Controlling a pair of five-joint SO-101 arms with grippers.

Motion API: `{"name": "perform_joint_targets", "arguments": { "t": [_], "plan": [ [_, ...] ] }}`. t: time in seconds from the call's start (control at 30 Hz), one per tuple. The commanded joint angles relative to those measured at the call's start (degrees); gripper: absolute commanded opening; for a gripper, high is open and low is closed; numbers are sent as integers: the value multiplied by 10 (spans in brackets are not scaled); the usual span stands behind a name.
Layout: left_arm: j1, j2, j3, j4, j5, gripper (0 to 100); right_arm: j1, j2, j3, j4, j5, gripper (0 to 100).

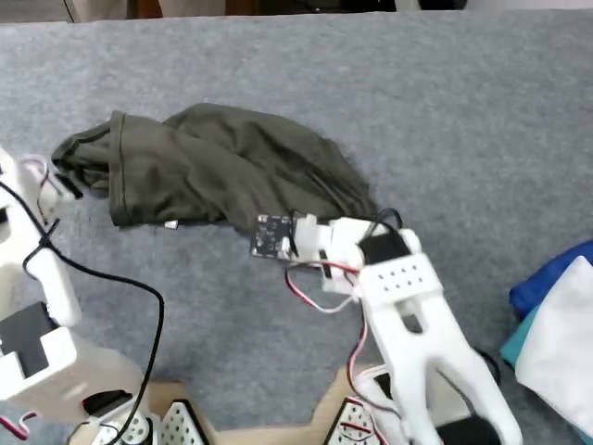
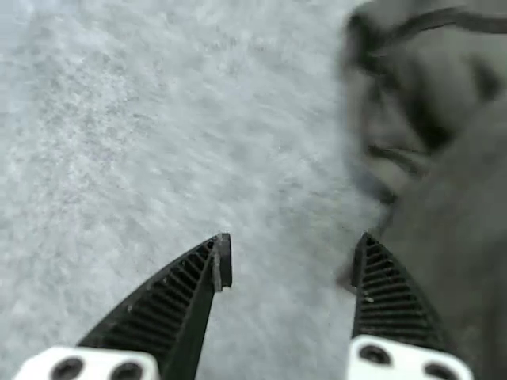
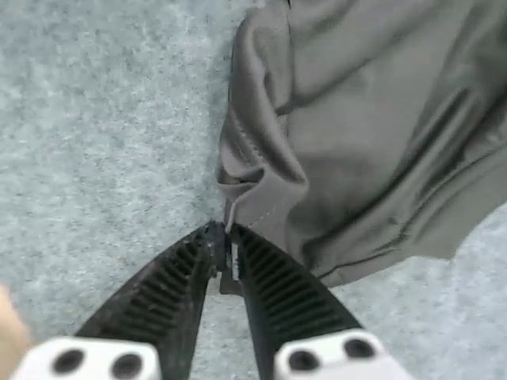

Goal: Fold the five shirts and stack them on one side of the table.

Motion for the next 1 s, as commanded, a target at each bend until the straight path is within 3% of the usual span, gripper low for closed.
{"name": "perform_joint_targets", "arguments": {
  "t": [0.0, 0.2, 0.43, 0.7, 0.97],
  "plan": [
    [64, -6, -101, 127, 10, 257, 18, 70, -65, -49, -16, 4],
    [119, 0, -132, 197, 25, 257, 72, 225, -168, -73, -33, 4],
    [102, 3, -15, 187, 0, 253, 105, 317, -199, -139, -33, 4],
    [120, 7, 142, 12, -43, 253, 112, 377, -205, -190, -34, 4],
    [120, 7, 173, -139, -1, 253, 120, 381, -212, -188, -34, 4]
  ]
}}
